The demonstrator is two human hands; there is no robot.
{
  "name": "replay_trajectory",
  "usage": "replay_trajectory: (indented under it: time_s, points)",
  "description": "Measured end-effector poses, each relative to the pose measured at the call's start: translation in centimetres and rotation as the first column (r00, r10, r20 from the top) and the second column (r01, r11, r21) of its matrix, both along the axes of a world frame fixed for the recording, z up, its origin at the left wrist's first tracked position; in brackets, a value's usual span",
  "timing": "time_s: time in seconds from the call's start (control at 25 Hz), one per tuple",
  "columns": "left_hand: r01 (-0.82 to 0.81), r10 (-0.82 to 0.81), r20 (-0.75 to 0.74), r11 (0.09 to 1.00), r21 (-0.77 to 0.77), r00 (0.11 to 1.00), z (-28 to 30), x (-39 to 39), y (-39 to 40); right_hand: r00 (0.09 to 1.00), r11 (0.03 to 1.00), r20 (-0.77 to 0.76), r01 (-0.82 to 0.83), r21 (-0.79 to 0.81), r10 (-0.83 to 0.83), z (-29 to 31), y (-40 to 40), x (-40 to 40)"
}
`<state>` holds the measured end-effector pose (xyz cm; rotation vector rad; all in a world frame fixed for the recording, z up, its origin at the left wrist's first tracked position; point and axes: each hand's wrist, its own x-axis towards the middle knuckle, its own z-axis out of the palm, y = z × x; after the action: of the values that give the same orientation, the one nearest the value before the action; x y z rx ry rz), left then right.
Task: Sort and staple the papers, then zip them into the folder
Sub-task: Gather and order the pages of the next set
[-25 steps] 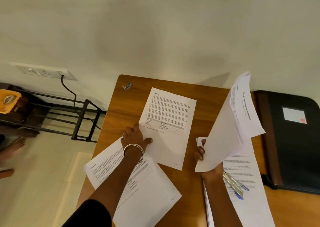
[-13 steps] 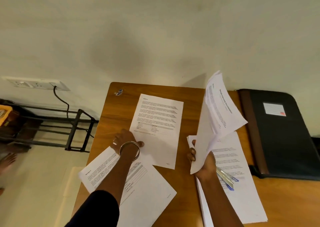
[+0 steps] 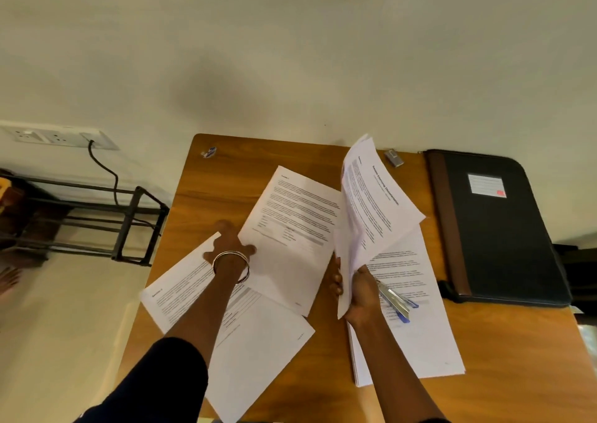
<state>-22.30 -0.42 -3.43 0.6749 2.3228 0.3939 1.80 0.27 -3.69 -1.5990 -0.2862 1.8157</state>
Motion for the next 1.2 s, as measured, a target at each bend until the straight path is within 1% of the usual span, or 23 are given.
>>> replay_trajectory:
  time_s: [0.04, 0.08, 0.12, 0.2, 0.24, 0.28, 0.36, 0.4, 0.44, 0.48, 0.52, 0.56, 0.6, 0.64, 0.68, 0.72, 0.76, 0.84, 0.92, 1.0, 1.08, 1.12, 1.2]
  points:
    - [-0.078, 0.069, 0.115, 0.994, 0.078, 0.991, 0.4, 0.2, -0.6, 1.0, 1.0, -0.021, 0.013, 0.009, -0.013, 0.4, 0.0, -0.5]
    - [-0.152, 0.109, 0.256, 0.977, 0.152, 0.96, 1.0, 0.5, -1.2, 1.0, 1.0, -0.01, -0.006, 0.026, 0.006, 0.7, 0.0, -0.8]
    - [-0.201, 0.122, 0.361, 0.961, 0.189, 0.924, 1.6, 1.0, -2.2, 1.0, 0.998, 0.006, -0.029, 0.062, 0.028, 0.9, -0.1, -1.2]
    - [-0.273, 0.146, 0.502, 0.943, 0.19, 0.853, 2.4, 1.8, -5.1, 0.97, 0.977, 0.168, -0.193, 0.096, 0.175, 0.4, -0.1, -2.2]
    - [-0.354, 0.202, 0.573, 0.92, 0.167, 0.794, 2.6, 2.0, -6.8, 0.919, 0.946, 0.287, -0.309, 0.101, 0.269, 0.2, -0.2, -2.5]
    - [-0.44, 0.271, 0.636, 0.89, 0.12, 0.723, 2.3, 2.1, -8.3, 0.846, 0.894, 0.384, -0.437, 0.1, 0.37, 0.0, -0.4, -2.8]
    - [-0.558, 0.388, 0.699, 0.83, 0.019, 0.6, 2.0, 2.8, -11.0, 0.674, 0.771, 0.528, -0.634, 0.055, 0.517, -0.2, -1.0, -3.2]
    - [-0.596, 0.429, 0.713, 0.803, -0.018, 0.556, 1.6, 2.9, -11.7, 0.602, 0.724, 0.58, -0.689, 0.03, 0.549, 0.1, -1.2, -3.1]
    - [-0.644, 0.445, 0.74, 0.765, -0.021, 0.505, 1.1, 2.8, -12.3, 0.542, 0.684, 0.623, -0.729, 0.015, 0.564, 0.2, -1.3, -3.2]
    - [-0.694, 0.434, 0.78, 0.72, 0.001, 0.451, 0.7, 2.6, -12.5, 0.48, 0.641, 0.658, -0.768, -0.006, 0.581, 0.6, -1.4, -3.3]
    - [-0.726, 0.408, 0.809, 0.687, 0.033, 0.423, 0.5, 2.5, -12.6, 0.428, 0.6, 0.69, -0.8, -0.012, 0.584, 0.7, -1.4, -3.2]
    - [-0.728, 0.38, 0.814, 0.682, 0.074, 0.44, 0.3, 2.4, -12.4, 0.38, 0.552, 0.709, -0.834, -0.015, 0.594, 1.0, -1.3, -3.1]
    - [-0.648, 0.345, 0.75, 0.748, 0.142, 0.563, 0.1, 2.4, -12.1, 0.341, 0.509, 0.726, -0.861, -0.014, 0.597, 1.0, -1.2, -3.0]
    - [-0.511, 0.293, 0.636, 0.839, 0.187, 0.714, 0.1, 2.6, -11.8, 0.306, 0.468, 0.737, -0.884, -0.015, 0.603, 1.5, -1.2, -3.0]
    - [-0.382, 0.242, 0.494, 0.901, 0.205, 0.835, 0.2, 3.0, -11.5, 0.301, 0.449, 0.741, -0.893, -0.001, 0.6, 1.5, -1.0, -2.9]
    - [-0.305, 0.203, 0.394, 0.928, 0.216, 0.897, 0.5, 3.4, -11.1, 0.327, 0.455, 0.736, -0.89, 0.03, 0.592, 1.6, -0.8, -2.7]
    - [-0.251, 0.158, 0.332, 0.933, 0.258, 0.93, 1.0, 3.6, -10.8, 0.376, 0.475, 0.728, -0.876, 0.078, 0.574, 1.6, -0.5, -2.5]
    - [-0.134, 0.044, 0.231, 0.911, 0.39, 0.972, 2.6, 3.4, -10.5, 0.534, 0.563, 0.66, -0.802, 0.199, 0.528, 2.3, 0.1, -2.2]
    - [-0.06, -0.037, 0.188, 0.873, 0.484, 0.981, 4.5, 2.1, -10.4, 0.684, 0.662, 0.53, -0.698, 0.273, 0.502, 3.2, 1.2, -2.1]
    - [-0.054, -0.076, 0.202, 0.821, 0.568, 0.976, 6.8, 0.7, -10.1, 0.788, 0.715, 0.387, -0.606, 0.349, 0.479, 4.7, 2.5, -2.6]
    - [-0.036, -0.081, 0.144, 0.744, 0.667, 0.986, 8.3, -0.1, -9.6, 0.84, 0.686, 0.326, -0.543, 0.485, 0.434, 6.7, 3.5, -3.5]
    - [-0.051, -0.019, 0.092, 0.709, 0.703, 0.996, 8.7, 0.0, -9.3, 0.862, 0.654, 0.317, -0.507, 0.562, 0.396, 8.0, 3.6, -4.1]
    - [-0.124, 0.184, 0.0, 0.664, 0.738, 0.983, 9.0, 0.7, -9.0, 0.892, 0.583, 0.329, -0.452, 0.675, 0.31, 9.8, 3.2, -5.2]
